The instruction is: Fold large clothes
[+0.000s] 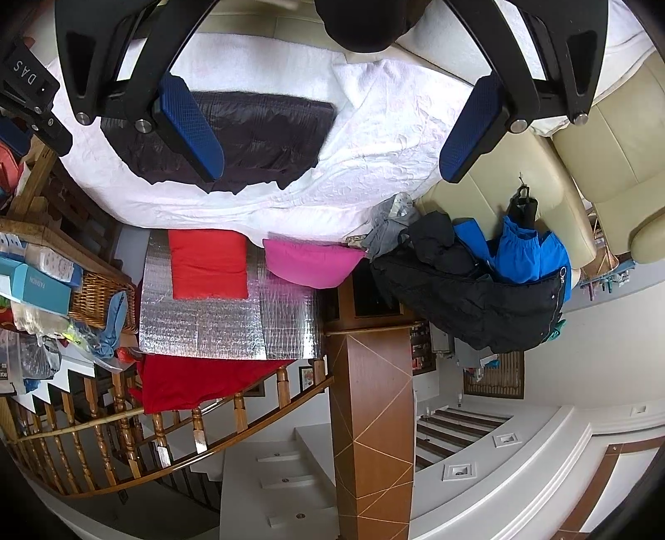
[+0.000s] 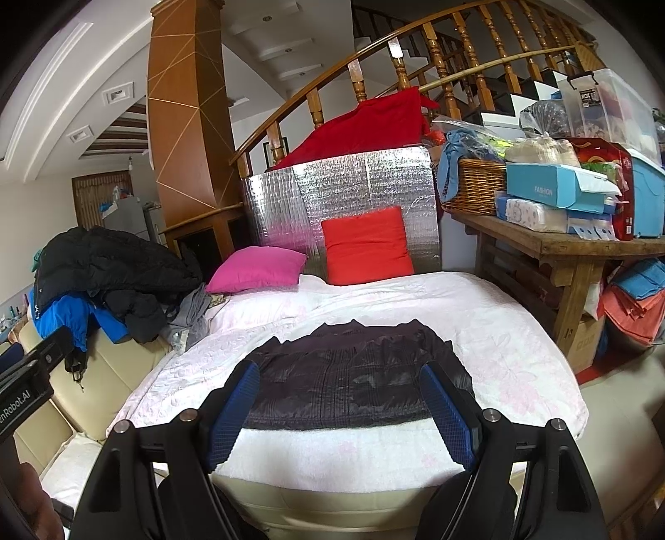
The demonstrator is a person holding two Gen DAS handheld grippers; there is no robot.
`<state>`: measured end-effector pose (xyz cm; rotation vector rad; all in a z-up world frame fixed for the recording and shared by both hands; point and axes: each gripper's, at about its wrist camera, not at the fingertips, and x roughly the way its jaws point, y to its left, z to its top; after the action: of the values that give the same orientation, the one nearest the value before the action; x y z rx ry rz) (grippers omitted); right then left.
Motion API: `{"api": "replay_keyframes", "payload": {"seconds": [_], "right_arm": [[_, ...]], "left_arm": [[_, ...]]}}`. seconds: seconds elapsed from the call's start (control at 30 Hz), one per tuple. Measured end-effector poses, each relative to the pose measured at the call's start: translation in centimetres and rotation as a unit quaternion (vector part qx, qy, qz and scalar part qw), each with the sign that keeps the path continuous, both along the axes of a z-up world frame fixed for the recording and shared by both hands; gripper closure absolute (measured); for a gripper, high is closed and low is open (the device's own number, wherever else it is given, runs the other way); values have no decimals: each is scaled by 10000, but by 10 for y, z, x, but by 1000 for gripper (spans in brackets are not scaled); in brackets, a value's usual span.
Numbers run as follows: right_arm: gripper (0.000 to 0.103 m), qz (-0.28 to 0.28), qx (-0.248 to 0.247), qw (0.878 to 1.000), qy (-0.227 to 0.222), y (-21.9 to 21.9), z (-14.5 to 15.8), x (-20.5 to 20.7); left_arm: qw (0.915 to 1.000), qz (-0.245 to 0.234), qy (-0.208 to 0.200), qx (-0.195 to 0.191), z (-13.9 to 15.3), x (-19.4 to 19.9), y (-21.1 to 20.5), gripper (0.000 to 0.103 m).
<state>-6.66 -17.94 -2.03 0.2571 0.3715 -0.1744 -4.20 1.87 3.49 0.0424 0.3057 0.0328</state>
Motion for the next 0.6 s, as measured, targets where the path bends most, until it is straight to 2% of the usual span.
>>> {"api": "replay_keyframes", "payload": {"seconds": [0.37,0.6], "right_arm": [[20,7,-25,10000,52,1,-1,7],[20,2,-82,10000,35,-4,6,23]], "left_arm": [[10000,-32,92,-7,-2,10,-1,0],[9988,-407,254,-66,-2,29,-10,0]]}}
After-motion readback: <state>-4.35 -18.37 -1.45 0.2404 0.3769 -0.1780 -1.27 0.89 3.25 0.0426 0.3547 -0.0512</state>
